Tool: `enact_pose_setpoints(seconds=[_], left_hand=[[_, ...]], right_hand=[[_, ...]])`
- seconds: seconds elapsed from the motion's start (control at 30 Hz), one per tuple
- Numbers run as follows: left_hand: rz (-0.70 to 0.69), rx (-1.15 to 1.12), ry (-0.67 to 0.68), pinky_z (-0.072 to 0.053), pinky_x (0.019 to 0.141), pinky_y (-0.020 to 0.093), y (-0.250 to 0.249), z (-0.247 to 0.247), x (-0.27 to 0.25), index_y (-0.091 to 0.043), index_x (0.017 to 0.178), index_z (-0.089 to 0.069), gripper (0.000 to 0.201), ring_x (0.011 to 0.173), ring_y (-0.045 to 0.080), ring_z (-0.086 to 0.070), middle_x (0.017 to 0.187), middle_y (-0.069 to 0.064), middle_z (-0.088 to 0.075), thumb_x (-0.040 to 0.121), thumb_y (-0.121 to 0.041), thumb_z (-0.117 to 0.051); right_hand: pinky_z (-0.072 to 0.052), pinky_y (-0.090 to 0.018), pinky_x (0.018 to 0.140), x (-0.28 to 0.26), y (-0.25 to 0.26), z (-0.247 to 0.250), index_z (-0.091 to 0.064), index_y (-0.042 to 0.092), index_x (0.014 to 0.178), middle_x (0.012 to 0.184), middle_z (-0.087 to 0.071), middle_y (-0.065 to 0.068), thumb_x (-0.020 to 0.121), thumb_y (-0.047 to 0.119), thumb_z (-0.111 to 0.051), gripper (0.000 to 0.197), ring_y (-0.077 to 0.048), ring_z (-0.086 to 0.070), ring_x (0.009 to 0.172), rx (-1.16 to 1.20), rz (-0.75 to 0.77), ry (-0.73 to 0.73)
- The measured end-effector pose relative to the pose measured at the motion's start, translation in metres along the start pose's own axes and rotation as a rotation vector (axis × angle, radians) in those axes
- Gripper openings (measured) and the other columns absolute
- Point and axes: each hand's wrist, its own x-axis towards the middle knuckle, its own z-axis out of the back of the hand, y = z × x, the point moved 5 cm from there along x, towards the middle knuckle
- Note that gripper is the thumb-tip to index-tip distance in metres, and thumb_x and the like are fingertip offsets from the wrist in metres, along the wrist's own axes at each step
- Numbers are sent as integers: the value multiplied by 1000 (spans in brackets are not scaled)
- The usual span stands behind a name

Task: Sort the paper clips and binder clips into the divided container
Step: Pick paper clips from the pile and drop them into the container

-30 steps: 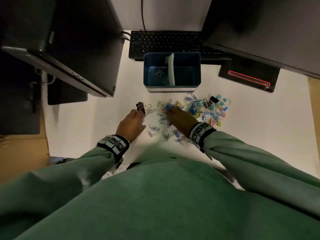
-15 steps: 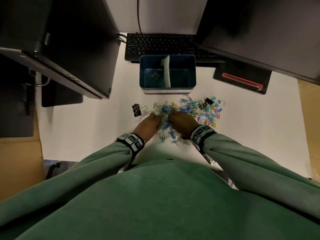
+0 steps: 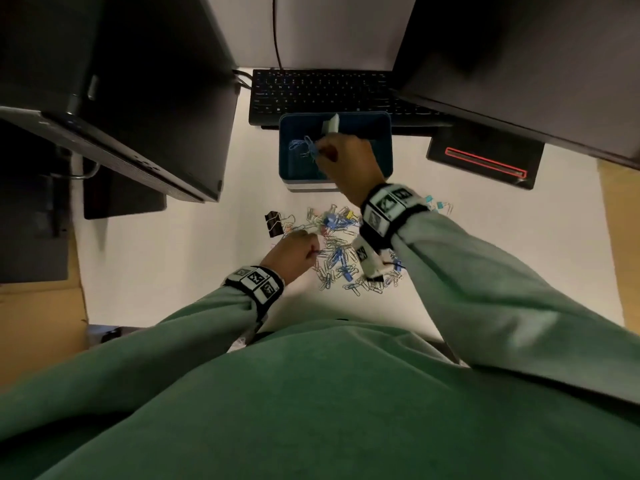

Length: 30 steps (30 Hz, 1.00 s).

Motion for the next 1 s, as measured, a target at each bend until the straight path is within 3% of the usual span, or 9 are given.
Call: enact_pose_setpoints(seconds=[0.07,0.13,0.23,0.37,0.47,0.57,0.7,0.83,1.0], left_hand=[[27,-108,-25,-53,77,35,-1,13,-3,-7,89,-65,6,80,21,-63,89,7,-65,87,-10,-61],[50,-214,-112,-53,75,27,-6,36,-7,-10,90,-67,5,78,16,-63,87,4,-68,86,-12,-66],[97,-409,-301,-48,73,10,-12,84,-8,-16,95,-68,9,77,6,-63,86,-5,-68,86,-18,-68],[68,-470,-461,-52,78,17,-19,130,17,-16,102,-67,15,82,12,-65,93,-1,-69,87,-17,-66],[59,-321,-462,-49,80,21,-16,126,27,-18,110,-62,25,85,13,-60,101,0,-63,86,-22,-67],[67,-116,-420,-46,79,26,-2,94,14,-22,105,-58,20,87,13,-55,100,-1,-56,87,-27,-65],[108,193,-307,-38,93,43,31,51,-1,-19,120,-60,49,109,32,-48,119,11,-52,76,-32,-76],[143,153,-247,-45,90,45,55,34,1,-17,121,-59,52,105,36,-49,119,15,-50,73,-18,-78],[108,-62,-334,-49,87,35,63,39,0,-14,105,-66,28,103,26,-49,111,9,-53,79,-11,-75]], right_hand=[[-55,-40,78,14,2,-10,-68,9,102,94,-70,-10,90,16,-59,16,-25,-64,85,-99,-21,83],[-54,-38,77,8,3,-8,-64,11,104,102,-66,-9,91,18,-58,17,-25,-62,89,-140,37,55],[-52,-31,68,-25,-5,-2,-60,13,95,93,-64,-3,93,18,-53,9,-17,-60,77,-102,122,-34],[-56,-32,73,-64,-46,-37,-59,16,106,106,-61,-5,93,22,-55,14,-17,-64,84,-278,10,237],[-55,-39,77,-74,-56,-68,-51,19,126,119,-48,-11,91,22,-57,36,-24,-58,97,-419,34,412],[-56,-42,78,-70,-62,-80,-53,17,118,116,-46,-12,90,20,-59,29,-28,-57,99,-501,56,427],[-52,-33,70,-70,-76,-65,-54,8,105,105,-50,-12,91,12,-56,14,-26,-60,88,-511,54,377],[-45,-30,63,-74,-90,-41,-53,6,106,104,-53,-13,89,6,-56,17,-27,-58,90,-596,22,321],[-55,-37,78,-64,-56,-64,-57,6,115,115,-54,-13,87,5,-59,28,-27,-54,104,-558,180,322]])
